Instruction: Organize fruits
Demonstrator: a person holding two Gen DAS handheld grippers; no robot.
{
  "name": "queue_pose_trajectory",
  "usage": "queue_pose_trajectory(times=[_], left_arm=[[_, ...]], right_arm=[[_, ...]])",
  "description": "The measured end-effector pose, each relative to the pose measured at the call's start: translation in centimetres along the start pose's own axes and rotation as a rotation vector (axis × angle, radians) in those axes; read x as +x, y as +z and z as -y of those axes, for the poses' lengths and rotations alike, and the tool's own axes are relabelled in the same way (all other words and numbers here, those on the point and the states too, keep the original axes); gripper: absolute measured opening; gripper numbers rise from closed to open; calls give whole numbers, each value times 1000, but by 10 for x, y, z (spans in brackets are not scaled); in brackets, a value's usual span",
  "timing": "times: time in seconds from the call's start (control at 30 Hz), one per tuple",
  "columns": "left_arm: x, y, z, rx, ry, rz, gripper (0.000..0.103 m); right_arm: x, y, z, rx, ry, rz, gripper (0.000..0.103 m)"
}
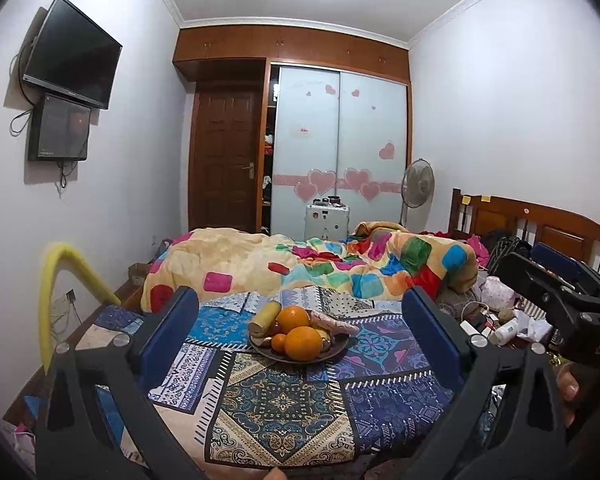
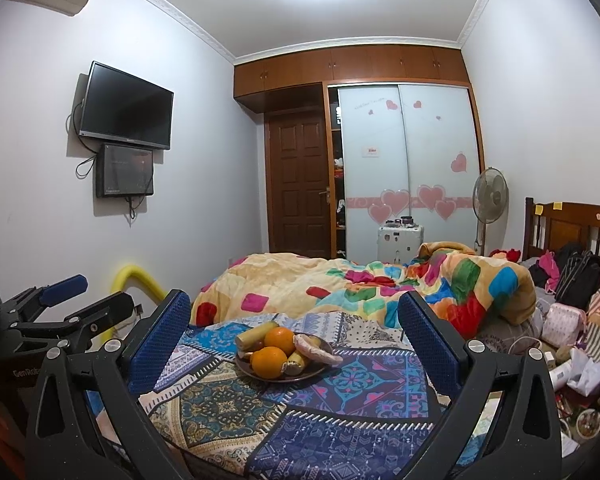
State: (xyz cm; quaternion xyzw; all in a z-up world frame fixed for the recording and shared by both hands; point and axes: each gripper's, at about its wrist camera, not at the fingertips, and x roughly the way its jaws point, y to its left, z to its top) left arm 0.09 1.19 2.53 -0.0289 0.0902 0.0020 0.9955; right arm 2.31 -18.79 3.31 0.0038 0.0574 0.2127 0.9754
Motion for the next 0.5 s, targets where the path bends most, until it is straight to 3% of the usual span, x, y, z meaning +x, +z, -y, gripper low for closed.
queue_pose_trajectory(times=[0.5], left_arm=[[-3,1,1,-5,-14,-2,103]], right_arm=[[3,1,-1,12,-2,-9,103]])
